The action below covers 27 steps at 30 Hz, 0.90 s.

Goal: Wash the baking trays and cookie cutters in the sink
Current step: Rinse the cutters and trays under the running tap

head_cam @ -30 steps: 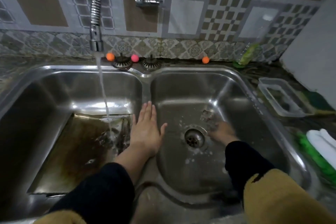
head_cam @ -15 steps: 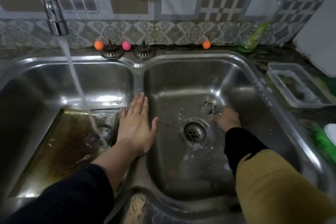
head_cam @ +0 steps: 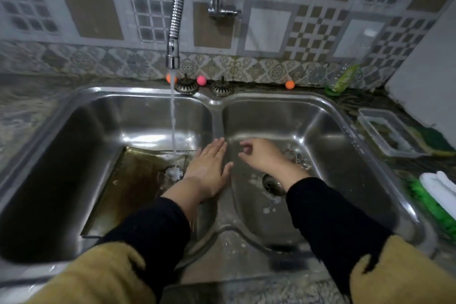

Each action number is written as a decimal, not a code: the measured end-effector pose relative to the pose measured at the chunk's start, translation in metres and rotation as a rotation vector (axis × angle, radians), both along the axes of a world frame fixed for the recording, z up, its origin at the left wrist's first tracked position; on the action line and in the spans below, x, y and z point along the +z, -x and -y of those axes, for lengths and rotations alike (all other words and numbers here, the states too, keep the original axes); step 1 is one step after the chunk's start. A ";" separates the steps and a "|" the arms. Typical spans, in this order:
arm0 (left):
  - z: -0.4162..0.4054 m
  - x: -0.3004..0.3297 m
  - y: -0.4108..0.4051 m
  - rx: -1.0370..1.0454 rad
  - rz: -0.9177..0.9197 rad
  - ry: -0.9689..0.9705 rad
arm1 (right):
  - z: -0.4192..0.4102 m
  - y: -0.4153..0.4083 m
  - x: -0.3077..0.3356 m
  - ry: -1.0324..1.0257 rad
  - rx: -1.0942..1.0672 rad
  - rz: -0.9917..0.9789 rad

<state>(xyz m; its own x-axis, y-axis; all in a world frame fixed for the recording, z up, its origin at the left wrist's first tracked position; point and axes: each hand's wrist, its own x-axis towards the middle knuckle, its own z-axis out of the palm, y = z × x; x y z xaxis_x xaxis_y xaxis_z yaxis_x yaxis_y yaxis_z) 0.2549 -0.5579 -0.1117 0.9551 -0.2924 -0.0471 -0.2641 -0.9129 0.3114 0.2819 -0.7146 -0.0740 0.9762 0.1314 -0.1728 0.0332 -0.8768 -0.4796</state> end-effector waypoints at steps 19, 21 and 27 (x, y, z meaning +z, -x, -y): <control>-0.136 -0.041 0.047 0.199 -0.547 -0.146 | -0.162 0.026 -0.085 0.240 0.354 -0.182; -0.136 -0.040 0.046 0.209 -0.558 -0.128 | -0.163 0.022 -0.084 0.205 0.359 -0.172; -0.137 -0.046 0.042 0.304 -0.540 -0.036 | -0.164 0.026 -0.092 0.127 0.307 -0.113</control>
